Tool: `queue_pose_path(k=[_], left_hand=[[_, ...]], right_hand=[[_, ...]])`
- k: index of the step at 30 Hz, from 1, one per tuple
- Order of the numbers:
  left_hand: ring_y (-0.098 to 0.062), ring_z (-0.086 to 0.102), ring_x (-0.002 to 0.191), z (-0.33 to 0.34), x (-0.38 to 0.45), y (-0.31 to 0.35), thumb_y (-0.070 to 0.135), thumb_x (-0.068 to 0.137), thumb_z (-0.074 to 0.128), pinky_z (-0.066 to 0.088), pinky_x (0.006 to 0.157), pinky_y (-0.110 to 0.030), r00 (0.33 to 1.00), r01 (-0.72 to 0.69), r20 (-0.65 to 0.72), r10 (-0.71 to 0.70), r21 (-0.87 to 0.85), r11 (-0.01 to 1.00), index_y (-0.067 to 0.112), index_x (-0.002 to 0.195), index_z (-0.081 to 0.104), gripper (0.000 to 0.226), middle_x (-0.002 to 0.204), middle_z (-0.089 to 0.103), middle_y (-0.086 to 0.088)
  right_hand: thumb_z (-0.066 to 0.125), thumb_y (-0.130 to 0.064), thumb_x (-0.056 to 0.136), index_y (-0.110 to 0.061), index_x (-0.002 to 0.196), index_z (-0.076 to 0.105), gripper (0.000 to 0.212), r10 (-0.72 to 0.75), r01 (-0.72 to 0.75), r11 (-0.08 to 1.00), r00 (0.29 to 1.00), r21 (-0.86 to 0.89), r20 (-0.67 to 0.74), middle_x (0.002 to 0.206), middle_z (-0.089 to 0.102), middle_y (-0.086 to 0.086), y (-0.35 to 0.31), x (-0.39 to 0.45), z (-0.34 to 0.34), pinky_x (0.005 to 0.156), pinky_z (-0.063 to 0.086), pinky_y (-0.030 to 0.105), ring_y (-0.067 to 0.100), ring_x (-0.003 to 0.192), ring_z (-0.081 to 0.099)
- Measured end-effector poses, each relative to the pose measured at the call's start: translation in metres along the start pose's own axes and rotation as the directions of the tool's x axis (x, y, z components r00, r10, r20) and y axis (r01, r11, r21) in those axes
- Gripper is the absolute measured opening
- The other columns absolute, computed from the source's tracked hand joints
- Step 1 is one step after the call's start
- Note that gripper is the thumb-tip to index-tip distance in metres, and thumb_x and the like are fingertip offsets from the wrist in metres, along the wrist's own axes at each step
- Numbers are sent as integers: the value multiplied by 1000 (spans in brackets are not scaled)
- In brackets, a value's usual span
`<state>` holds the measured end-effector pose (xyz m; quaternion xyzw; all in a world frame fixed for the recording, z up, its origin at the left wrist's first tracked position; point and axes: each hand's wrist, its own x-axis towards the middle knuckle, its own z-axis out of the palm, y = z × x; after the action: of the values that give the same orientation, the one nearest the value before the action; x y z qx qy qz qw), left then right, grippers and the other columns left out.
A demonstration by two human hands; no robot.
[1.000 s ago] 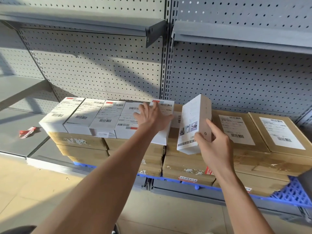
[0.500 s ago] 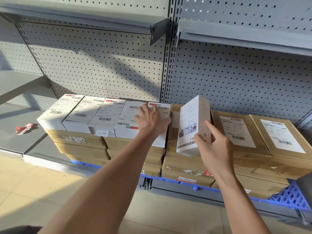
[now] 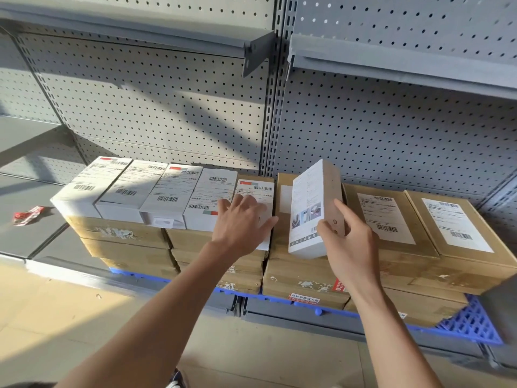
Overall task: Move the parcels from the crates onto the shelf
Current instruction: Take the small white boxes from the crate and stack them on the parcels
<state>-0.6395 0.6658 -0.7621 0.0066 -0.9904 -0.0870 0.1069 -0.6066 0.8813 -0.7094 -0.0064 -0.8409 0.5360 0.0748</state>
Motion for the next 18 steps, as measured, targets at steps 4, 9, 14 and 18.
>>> queue_pose_path(k=[4,9,14,18], left_hand=[[-17,28,141,-1,-16,-10,83,90,18,16,117,-53,990,-125,74,118,86,988,33,144,46,79,152,40,8],[-17,17,149,-3,-12,-19,85,89,24,7,120,-61,975,-180,149,163,109,978,31,154,30,84,162,25,7],[-15,5,154,-2,-2,-23,73,97,29,4,121,-64,969,-159,202,141,80,984,30,159,18,77,167,13,10],[-16,4,155,-1,5,-21,71,97,29,4,121,-64,966,-136,227,124,39,990,29,159,18,76,167,12,10]], right_hand=[[67,-26,90,-29,145,55,57,-38,38,998,999,-49,-5,132,65,-10,1,-2,4,75,44,10,4,104,61],[67,-24,89,-28,144,56,56,-24,23,999,999,-29,-23,126,68,-7,2,0,4,67,43,5,5,101,63],[67,-23,89,-27,144,56,56,-13,13,1000,1000,-15,-22,119,68,-7,4,2,3,65,46,7,-1,97,64],[67,-26,89,-28,144,56,56,-29,28,999,999,-16,-29,122,69,-5,6,3,4,82,58,30,10,104,65]])
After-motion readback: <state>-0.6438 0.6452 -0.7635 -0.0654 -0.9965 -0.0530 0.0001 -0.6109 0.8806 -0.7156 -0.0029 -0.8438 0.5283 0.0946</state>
